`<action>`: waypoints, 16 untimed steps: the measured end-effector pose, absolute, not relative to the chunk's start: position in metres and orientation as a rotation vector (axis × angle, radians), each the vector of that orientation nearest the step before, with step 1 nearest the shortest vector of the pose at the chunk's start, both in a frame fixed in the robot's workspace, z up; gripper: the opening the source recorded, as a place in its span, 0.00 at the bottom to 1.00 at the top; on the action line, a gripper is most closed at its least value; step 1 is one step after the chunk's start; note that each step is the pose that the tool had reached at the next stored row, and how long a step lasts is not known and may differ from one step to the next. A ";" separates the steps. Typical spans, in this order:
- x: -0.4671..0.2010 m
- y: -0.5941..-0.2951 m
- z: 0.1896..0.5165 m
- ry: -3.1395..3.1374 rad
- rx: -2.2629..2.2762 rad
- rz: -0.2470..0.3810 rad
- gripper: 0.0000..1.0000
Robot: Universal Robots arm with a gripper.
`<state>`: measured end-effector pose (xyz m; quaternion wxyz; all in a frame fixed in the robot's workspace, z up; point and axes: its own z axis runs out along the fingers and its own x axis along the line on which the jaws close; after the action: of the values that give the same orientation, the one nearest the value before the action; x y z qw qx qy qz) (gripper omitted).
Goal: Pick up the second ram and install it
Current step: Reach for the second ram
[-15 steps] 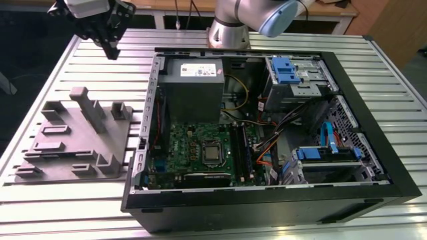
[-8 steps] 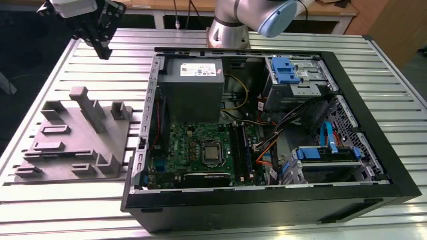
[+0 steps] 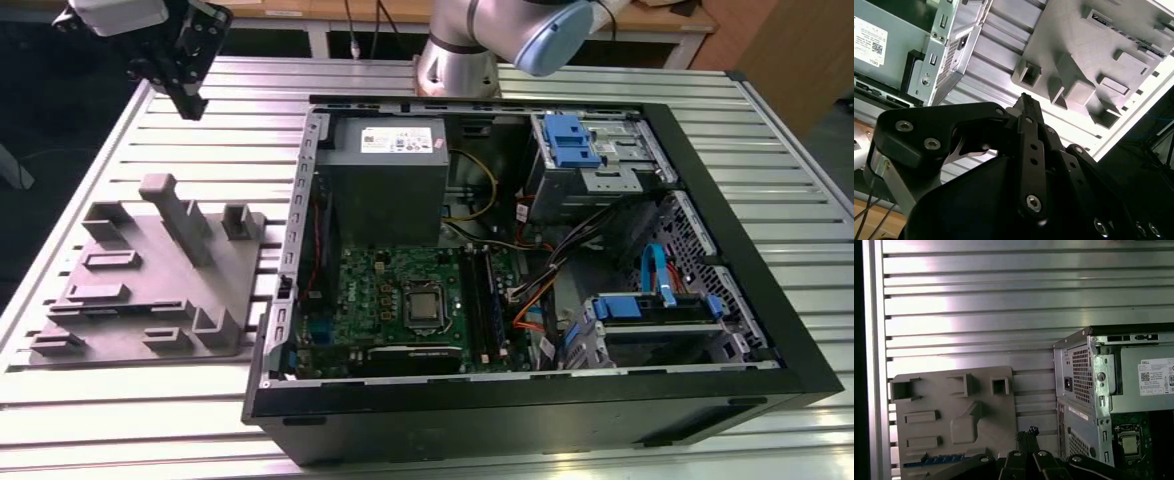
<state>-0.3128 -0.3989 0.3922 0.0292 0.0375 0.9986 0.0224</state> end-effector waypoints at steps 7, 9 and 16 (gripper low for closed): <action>-0.322 -0.399 0.390 3.080 0.116 0.069 0.10; -0.322 -0.399 0.389 3.080 0.116 0.069 0.10; -0.324 -0.399 0.389 3.080 0.116 0.069 0.10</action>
<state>-0.3238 -0.3993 0.3892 0.0292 0.0375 0.9986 0.0224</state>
